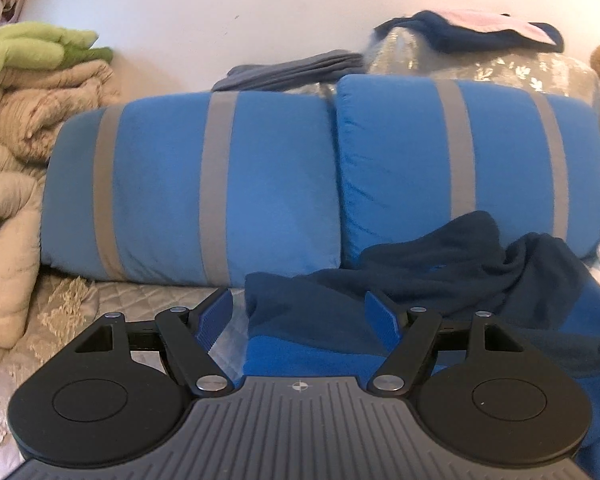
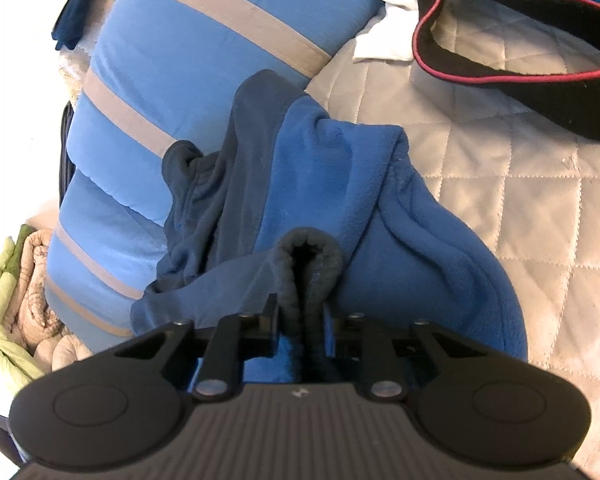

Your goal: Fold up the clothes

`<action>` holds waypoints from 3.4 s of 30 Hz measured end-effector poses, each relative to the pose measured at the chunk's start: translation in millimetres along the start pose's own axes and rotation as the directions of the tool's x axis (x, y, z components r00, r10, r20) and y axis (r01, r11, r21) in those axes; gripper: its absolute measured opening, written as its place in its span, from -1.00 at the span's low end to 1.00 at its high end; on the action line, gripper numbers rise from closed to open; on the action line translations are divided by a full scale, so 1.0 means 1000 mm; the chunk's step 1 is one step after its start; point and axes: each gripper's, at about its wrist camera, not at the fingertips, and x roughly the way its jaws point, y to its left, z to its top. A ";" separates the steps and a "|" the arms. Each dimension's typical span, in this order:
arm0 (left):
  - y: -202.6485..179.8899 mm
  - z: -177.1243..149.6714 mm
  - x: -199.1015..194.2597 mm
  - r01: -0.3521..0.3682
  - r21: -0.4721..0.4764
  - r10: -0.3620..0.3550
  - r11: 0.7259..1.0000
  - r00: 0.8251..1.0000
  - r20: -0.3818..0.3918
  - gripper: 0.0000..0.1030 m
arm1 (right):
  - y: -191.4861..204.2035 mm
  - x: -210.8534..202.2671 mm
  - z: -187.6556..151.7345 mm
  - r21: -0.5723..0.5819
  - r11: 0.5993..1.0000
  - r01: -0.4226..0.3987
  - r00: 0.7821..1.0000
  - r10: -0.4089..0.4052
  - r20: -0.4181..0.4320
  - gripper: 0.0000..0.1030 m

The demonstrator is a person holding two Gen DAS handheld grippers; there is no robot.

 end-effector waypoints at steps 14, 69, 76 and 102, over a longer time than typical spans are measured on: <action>-0.020 -0.008 0.002 0.058 0.050 -0.057 0.997 0.998 -0.037 0.36 | -0.005 0.004 0.000 0.041 0.999 0.025 0.999 -0.024 -0.023 -0.36; 0.150 -0.088 0.125 0.127 -0.597 -0.367 0.792 0.881 -0.299 -0.78 | -0.024 -0.020 0.011 0.150 0.981 -0.125 0.990 0.113 0.084 -0.66; 0.179 -0.108 0.137 0.075 -0.839 -0.461 0.539 0.859 -0.220 -0.84 | -0.024 -0.020 0.010 0.150 0.982 -0.113 0.991 0.101 0.085 -0.69; 0.174 -0.125 0.143 -0.031 -0.883 -0.444 0.468 0.856 -0.265 -0.53 | -0.017 -0.011 -0.019 0.218 0.973 -0.076 0.983 0.110 -0.148 0.53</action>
